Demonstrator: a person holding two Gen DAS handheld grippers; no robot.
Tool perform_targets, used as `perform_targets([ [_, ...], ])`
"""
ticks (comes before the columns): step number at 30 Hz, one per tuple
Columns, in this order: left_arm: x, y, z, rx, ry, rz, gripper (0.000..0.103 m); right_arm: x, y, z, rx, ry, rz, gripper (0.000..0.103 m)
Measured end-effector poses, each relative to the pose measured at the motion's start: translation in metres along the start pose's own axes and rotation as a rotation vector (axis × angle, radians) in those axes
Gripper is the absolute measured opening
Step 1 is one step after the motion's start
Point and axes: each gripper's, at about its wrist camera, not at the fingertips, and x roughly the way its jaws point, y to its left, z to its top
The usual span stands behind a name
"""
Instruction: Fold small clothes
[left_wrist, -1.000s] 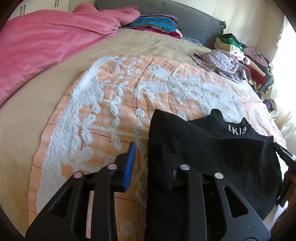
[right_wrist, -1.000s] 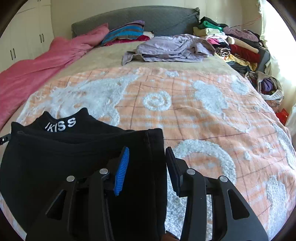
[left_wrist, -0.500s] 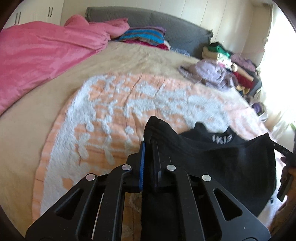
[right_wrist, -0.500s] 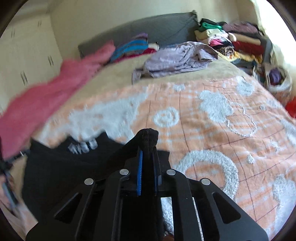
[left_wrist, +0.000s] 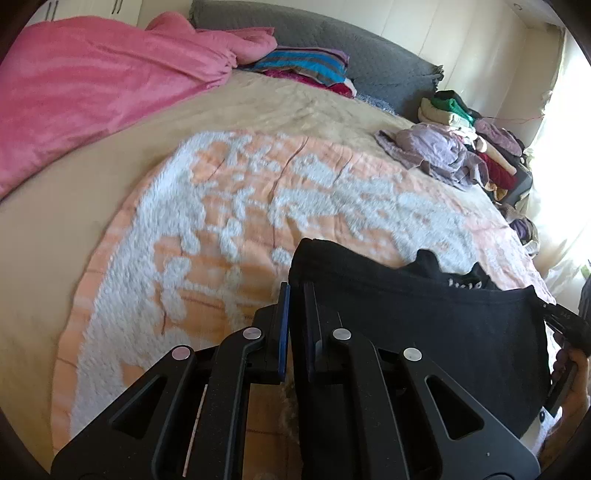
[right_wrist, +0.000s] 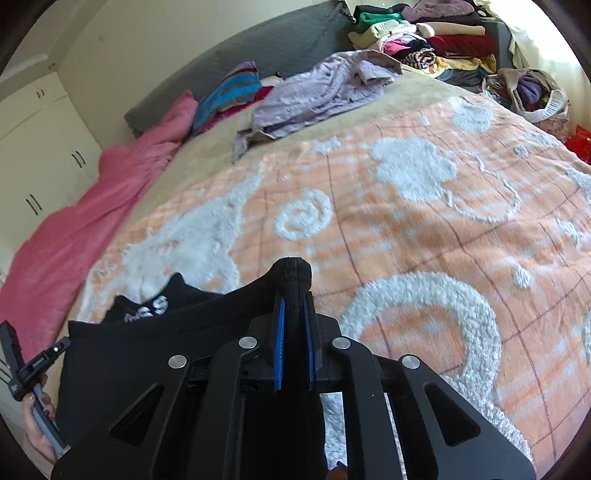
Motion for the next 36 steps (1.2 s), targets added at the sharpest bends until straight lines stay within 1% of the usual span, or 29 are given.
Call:
perform_targets([
  [4, 0.004, -0.001, -0.005, 0.014, 0.011, 0.011, 0.003, 0.002, 0.002, -0.004, -0.015, 0.002, -0.03, 0.009],
  [6, 0.002, -0.002, -0.007, 0.024, 0.011, 0.017, 0.003, 0.003, 0.004, -0.004, -0.031, 0.002, -0.051, 0.012],
  [10, -0.005, -0.007, -0.009, 0.046, 0.005, 0.035, 0.006, -0.002, 0.01, -0.006, -0.059, -0.005, -0.09, 0.013],
  [12, -0.011, -0.01, -0.01, 0.058, -0.001, 0.041, 0.011, -0.008, 0.013, -0.009, -0.085, -0.019, -0.109, 0.014],
  [13, -0.017, -0.012, -0.011, 0.062, -0.009, 0.042, 0.019, -0.014, 0.016, -0.013, -0.105, -0.03, -0.125, 0.017],
  [14, -0.021, -0.013, -0.011, 0.065, -0.017, 0.038, 0.027, -0.018, 0.018, -0.015, -0.114, -0.036, -0.126, 0.024],
  [15, -0.026, -0.016, -0.012, 0.072, -0.026, 0.032, 0.028, -0.025, 0.021, -0.018, -0.128, -0.046, -0.123, 0.027],
  [19, -0.044, -0.029, -0.017, 0.096, -0.048, 0.031, 0.033, -0.048, 0.033, -0.035, -0.202, -0.065, -0.118, 0.03],
  [21, -0.055, -0.036, -0.026, 0.102, -0.054, 0.016, 0.037, -0.06, 0.039, -0.048, -0.245, -0.063, -0.107, 0.036],
  [22, -0.059, -0.04, -0.03, 0.107, -0.053, 0.011, 0.039, -0.063, 0.041, -0.053, -0.259, -0.061, -0.103, 0.036],
  [25, -0.066, -0.053, -0.048, 0.138, -0.03, 0.002, 0.04, -0.075, 0.051, -0.074, -0.309, -0.042, -0.08, 0.036],
  [27, -0.066, -0.06, -0.06, 0.15, 0.003, -0.006, 0.04, -0.078, 0.055, -0.084, -0.328, -0.023, -0.07, 0.037],
  [28, -0.066, -0.063, -0.067, 0.156, 0.017, -0.008, 0.04, -0.078, 0.057, -0.088, -0.332, -0.014, -0.071, 0.037],
  [29, -0.064, -0.064, -0.071, 0.158, 0.025, -0.007, 0.04, -0.078, 0.059, -0.093, -0.337, 0.002, -0.071, 0.041],
  [31, -0.062, -0.067, -0.081, 0.162, 0.048, -0.013, 0.041, -0.077, 0.063, -0.102, -0.349, 0.02, -0.071, 0.042],
  [33, -0.06, -0.068, -0.086, 0.16, 0.067, -0.022, 0.045, -0.077, 0.067, -0.111, -0.365, 0.035, -0.074, 0.042],
  [36, -0.06, -0.072, -0.095, 0.165, 0.078, -0.019, 0.047, -0.077, 0.067, -0.119, -0.363, 0.05, -0.093, 0.046],
])
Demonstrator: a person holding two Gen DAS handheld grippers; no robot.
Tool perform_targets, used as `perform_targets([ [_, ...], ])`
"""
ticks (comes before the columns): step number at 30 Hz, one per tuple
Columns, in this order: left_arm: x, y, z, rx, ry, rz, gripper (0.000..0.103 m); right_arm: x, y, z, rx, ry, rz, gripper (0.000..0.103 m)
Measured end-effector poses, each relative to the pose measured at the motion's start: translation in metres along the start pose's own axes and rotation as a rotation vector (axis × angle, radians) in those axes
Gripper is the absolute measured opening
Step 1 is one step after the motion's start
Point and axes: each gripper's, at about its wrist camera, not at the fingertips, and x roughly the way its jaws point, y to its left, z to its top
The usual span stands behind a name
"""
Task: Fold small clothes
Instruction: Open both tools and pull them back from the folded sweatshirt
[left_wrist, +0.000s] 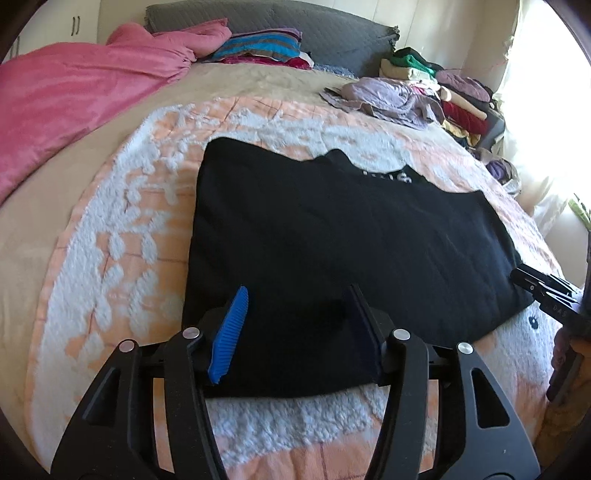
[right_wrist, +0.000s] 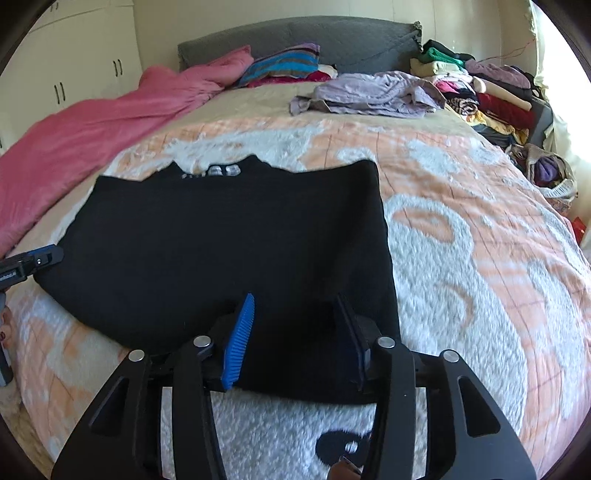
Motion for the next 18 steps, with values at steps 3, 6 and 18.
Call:
perform_targets([
  [3, 0.002, 0.001, -0.005, -0.009, 0.013, 0.007, 0.047, -0.001, -0.003, -0.006, 0.032, 0.006, 0.004, 0.047],
  [6, 0.0, 0.001, -0.01, -0.016, 0.011, 0.007, 0.047, -0.001, -0.007, -0.013, 0.046, 0.024, -0.001, 0.048],
  [18, -0.008, -0.002, -0.022, -0.026, 0.005, 0.008, 0.047, -0.009, -0.01, -0.027, 0.085, 0.018, -0.001, 0.049],
])
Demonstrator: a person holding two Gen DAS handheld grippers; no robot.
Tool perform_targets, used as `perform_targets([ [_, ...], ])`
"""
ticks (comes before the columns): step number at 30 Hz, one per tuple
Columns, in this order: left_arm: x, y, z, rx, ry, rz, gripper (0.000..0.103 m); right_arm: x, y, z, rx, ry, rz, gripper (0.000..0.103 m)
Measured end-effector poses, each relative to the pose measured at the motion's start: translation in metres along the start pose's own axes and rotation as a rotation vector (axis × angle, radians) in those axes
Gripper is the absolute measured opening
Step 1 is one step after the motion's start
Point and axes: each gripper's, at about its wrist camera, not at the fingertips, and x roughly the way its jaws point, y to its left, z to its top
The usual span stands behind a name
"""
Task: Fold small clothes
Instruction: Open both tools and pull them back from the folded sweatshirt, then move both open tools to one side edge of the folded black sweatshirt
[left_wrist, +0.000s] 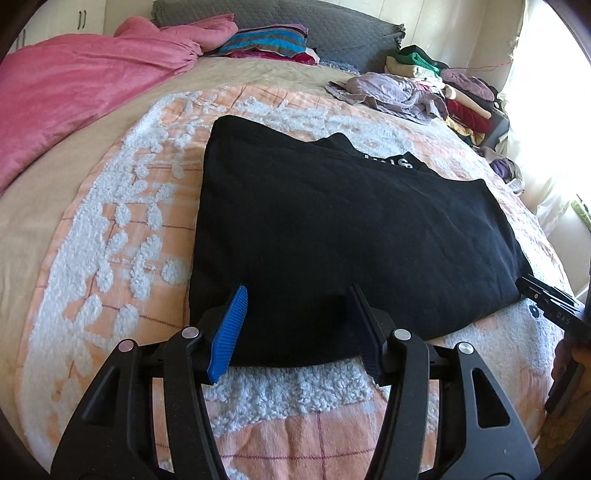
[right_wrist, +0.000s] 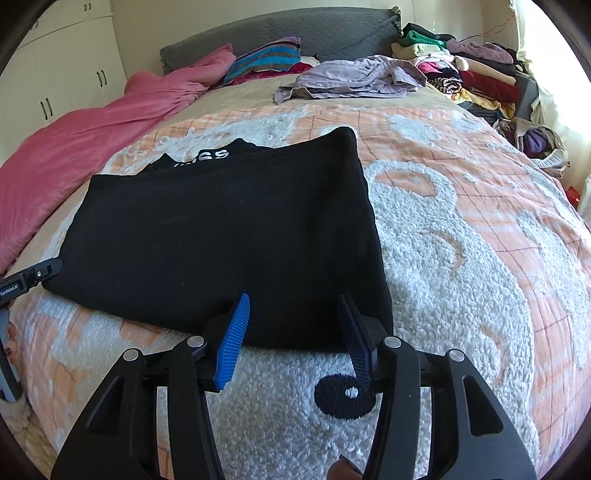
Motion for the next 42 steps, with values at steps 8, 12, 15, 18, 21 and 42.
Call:
perform_targets([
  [8, -0.005, -0.002, -0.004, 0.002, -0.003, -0.003, 0.047, -0.007, 0.001, -0.005, 0.014, -0.001, 0.001, 0.051],
  [12, -0.008, -0.003, -0.005, 0.003, -0.006, -0.006, 0.047, -0.011, 0.002, -0.007, 0.018, -0.001, 0.001, 0.052],
  [15, -0.013, -0.003, -0.007, 0.003, -0.011, -0.009, 0.047, -0.016, 0.003, -0.009, 0.021, -0.004, 0.011, 0.063],
  [18, -0.018, -0.004, -0.009, 0.001, -0.016, -0.013, 0.048, -0.02, 0.006, -0.012, 0.019, -0.005, 0.016, 0.067],
  [21, -0.023, -0.003, -0.012, -0.002, -0.019, -0.019, 0.05, -0.024, 0.008, -0.016, 0.021, -0.001, 0.017, 0.075],
  [42, -0.066, 0.019, -0.027, -0.081, -0.064, 0.019, 0.093, -0.056, 0.064, -0.026, -0.109, -0.064, 0.038, 0.095],
])
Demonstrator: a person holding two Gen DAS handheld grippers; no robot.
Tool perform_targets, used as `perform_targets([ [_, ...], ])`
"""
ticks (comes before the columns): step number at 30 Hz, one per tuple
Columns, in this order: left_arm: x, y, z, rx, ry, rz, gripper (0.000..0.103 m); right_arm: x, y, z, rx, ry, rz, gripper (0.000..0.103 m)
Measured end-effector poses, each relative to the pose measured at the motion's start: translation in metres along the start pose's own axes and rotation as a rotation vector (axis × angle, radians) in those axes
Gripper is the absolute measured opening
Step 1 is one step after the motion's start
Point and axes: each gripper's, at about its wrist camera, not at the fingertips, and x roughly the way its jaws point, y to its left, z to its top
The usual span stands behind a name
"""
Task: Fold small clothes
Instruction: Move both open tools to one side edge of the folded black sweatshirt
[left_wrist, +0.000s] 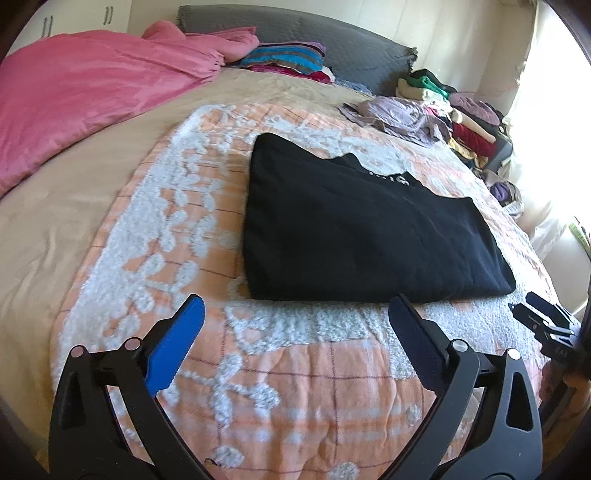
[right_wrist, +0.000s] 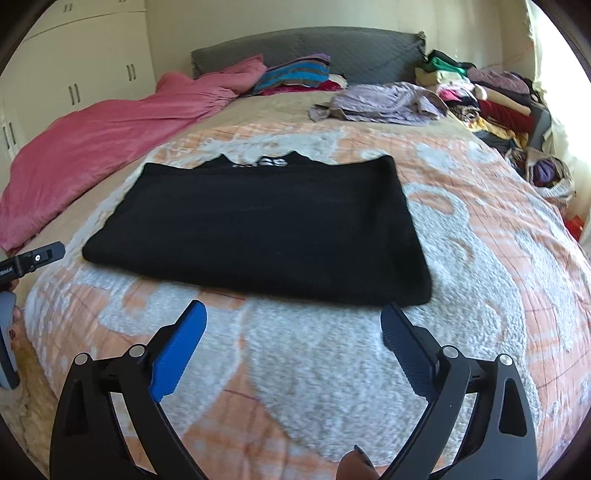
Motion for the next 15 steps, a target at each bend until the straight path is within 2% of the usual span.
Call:
perform_targets([
  [7, -0.008, 0.022, 0.005, -0.06, -0.012, 0.018, 0.093, 0.001, 0.034, 0.013, -0.065, -0.02, 0.053, 0.096],
  [15, -0.01, 0.047, 0.022, -0.101, -0.025, 0.081, 0.093, 0.015, 0.091, 0.03, -0.186, -0.034, 0.114, 0.096],
])
